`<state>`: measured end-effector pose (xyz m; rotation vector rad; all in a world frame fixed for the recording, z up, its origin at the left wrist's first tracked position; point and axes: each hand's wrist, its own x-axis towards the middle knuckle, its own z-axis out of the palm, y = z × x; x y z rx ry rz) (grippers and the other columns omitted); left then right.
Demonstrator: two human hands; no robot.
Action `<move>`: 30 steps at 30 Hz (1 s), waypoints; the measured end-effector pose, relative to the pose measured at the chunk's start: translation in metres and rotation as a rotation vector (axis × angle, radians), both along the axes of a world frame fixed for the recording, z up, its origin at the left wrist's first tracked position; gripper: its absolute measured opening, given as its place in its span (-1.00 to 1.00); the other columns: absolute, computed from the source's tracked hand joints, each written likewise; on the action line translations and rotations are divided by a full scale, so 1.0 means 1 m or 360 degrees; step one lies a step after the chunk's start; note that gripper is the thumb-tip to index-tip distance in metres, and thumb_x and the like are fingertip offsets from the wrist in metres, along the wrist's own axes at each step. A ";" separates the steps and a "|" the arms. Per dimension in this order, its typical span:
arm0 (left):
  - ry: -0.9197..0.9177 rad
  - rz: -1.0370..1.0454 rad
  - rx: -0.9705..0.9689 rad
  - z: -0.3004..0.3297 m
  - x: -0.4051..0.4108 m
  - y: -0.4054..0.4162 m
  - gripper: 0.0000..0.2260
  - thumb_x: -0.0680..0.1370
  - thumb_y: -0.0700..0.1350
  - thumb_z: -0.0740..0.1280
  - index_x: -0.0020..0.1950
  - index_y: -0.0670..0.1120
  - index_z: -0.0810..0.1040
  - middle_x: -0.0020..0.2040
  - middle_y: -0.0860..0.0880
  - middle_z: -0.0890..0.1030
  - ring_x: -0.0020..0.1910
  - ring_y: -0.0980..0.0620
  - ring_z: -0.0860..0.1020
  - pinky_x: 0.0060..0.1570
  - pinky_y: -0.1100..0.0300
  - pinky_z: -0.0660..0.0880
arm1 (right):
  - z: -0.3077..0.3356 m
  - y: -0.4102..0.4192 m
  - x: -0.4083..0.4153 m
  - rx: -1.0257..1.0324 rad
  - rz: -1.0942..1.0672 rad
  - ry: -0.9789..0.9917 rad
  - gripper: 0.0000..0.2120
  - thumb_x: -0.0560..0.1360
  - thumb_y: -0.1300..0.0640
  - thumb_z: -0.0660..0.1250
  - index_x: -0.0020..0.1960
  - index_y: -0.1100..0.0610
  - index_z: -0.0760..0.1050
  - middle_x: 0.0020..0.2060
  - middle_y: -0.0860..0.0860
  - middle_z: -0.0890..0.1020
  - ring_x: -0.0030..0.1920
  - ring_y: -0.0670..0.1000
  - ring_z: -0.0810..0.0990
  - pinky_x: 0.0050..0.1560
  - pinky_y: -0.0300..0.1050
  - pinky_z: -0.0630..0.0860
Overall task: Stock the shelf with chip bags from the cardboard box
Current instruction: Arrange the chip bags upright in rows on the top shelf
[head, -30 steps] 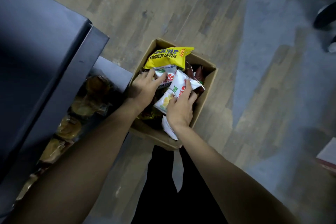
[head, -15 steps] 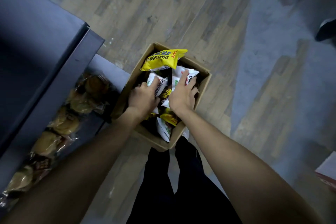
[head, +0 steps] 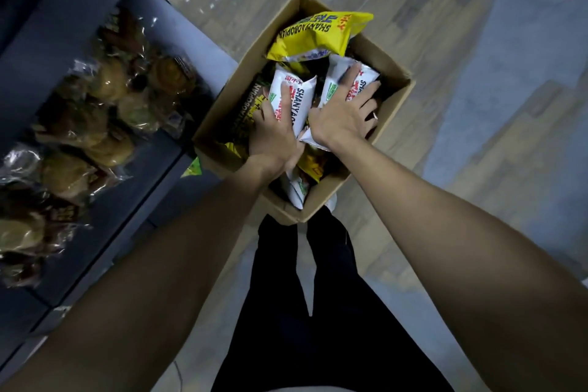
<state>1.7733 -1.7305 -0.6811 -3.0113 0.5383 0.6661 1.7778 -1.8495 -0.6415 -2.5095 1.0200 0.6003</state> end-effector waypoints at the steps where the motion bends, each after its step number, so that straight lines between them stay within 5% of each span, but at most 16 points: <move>1: -0.0018 0.0051 -0.0051 0.011 -0.002 -0.002 -0.16 0.44 0.11 0.28 0.56 -0.27 0.03 0.32 -0.35 0.35 0.04 -0.24 0.44 -0.07 0.05 0.36 | 0.004 -0.001 -0.002 0.0026 0.0008 -0.0032 -0.17 0.53 -0.02 0.23 0.59 0.01 -0.23 0.54 0.28 -0.15 0.45 0.29 0.09 0.36 0.20 0.21; 6: 0.0149 0.0437 -0.0423 0.048 0.002 -0.005 -0.36 0.57 -0.01 0.23 0.58 -0.04 0.03 0.32 -0.27 0.31 0.03 -0.27 0.51 -0.12 0.06 0.42 | 0.030 -0.007 -0.017 0.0175 0.0070 -0.0261 -0.23 0.53 0.19 0.25 0.60 -0.05 -0.09 0.52 0.27 -0.02 0.36 0.34 0.25 0.28 0.07 0.30; 13: 0.0039 0.0453 -0.0199 0.101 -0.018 0.007 -0.38 0.53 0.07 0.26 0.54 0.02 0.11 0.21 -0.21 0.44 0.01 -0.32 0.53 -0.09 -0.04 0.46 | 0.076 -0.014 -0.042 0.0331 0.0330 -0.0421 -0.34 0.59 -0.03 0.25 0.58 -0.06 0.01 0.33 0.21 0.40 0.23 0.28 0.48 0.13 0.07 0.43; 19: -0.0197 0.0637 -0.0315 0.149 -0.054 0.025 -0.37 0.44 0.03 0.33 0.49 -0.03 0.25 0.03 -0.20 0.51 -0.10 -0.27 0.54 -0.29 0.08 0.34 | 0.115 -0.010 -0.061 0.0201 0.0676 -0.0312 -0.33 0.58 -0.05 0.26 0.58 -0.07 0.02 0.29 0.17 0.46 0.20 0.24 0.52 0.11 0.07 0.45; 26: -0.0317 0.0836 -0.0414 0.199 -0.087 0.055 -0.37 0.50 0.01 0.28 0.52 -0.02 0.11 0.37 -0.18 0.38 0.21 -0.26 0.46 0.04 -0.02 0.44 | 0.152 0.020 -0.084 0.0130 0.0979 -0.0372 -0.34 0.56 -0.07 0.27 0.57 -0.08 0.06 0.25 0.16 0.44 0.15 0.24 0.54 0.04 0.07 0.46; 30: -0.0463 0.0970 -0.0363 0.221 -0.122 0.076 -0.40 0.52 0.02 0.28 0.51 0.00 0.13 0.29 -0.18 0.47 0.16 -0.25 0.52 -0.01 -0.03 0.48 | 0.168 0.050 -0.103 0.0112 0.1139 -0.0507 -0.38 0.53 -0.07 0.27 0.53 -0.08 0.13 0.22 0.16 0.47 0.09 0.23 0.56 -0.09 0.03 0.43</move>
